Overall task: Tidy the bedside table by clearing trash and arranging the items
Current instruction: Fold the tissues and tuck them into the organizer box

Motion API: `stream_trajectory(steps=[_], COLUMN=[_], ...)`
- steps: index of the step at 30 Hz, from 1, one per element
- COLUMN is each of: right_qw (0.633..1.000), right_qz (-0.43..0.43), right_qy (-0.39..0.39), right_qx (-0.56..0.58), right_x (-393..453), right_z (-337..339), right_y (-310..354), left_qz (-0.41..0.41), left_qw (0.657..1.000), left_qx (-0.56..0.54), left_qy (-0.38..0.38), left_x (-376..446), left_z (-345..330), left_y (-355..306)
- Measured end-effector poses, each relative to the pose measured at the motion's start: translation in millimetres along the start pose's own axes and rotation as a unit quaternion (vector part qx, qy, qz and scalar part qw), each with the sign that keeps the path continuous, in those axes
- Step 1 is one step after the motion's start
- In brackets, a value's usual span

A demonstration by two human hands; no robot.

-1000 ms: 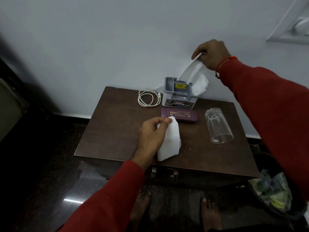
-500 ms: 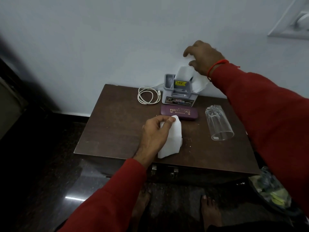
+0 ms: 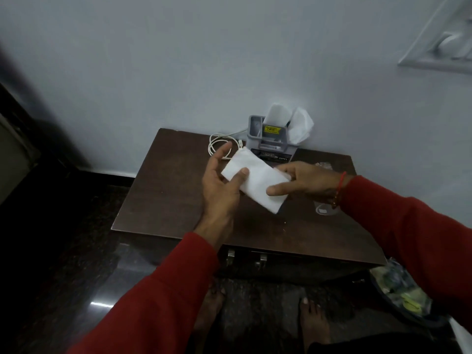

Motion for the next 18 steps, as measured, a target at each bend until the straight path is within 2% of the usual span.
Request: stream_trajectory(steps=[3,7,11,14,18], right_qw=[0.990,0.960,0.949,0.922,0.883], right_qz=[0.036,0.078,0.118,0.128,0.136], right_qy=[-0.097,-0.169,-0.258,-0.363,-0.442], right_qx=[0.094,0.211,0.135,0.033,-0.083], right_x=[-7.0,-9.0,-3.5,12.1,34.4], right_z=[5.3,15.3,24.3,51.7,73.5], right_y=[1.5,13.0,35.6,52.5,72.7], left_qz=[0.028,0.065,0.116,0.148,0.161], left_qw=[0.998,0.996,0.990,0.985,0.985], left_qx=[-0.030,-0.025,-0.043,-0.048,-0.026], left_qy=[-0.048,-0.060,-0.067,-0.072,-0.055], left_x=[3.3,1.9,-1.0,0.3,1.1], left_z=[5.6,4.9,3.4,6.1,6.8], left_y=[0.3,1.8,4.3,4.4,5.6])
Point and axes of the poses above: each hand's wrist, its own x-axis towards the middle knuckle, its own z-axis out of the back of the hand, y = z × x, the point moved 2 cm from there along x, towards the middle knuckle, and after that the axes turned 1 degree about x, right-handed, at the moved point
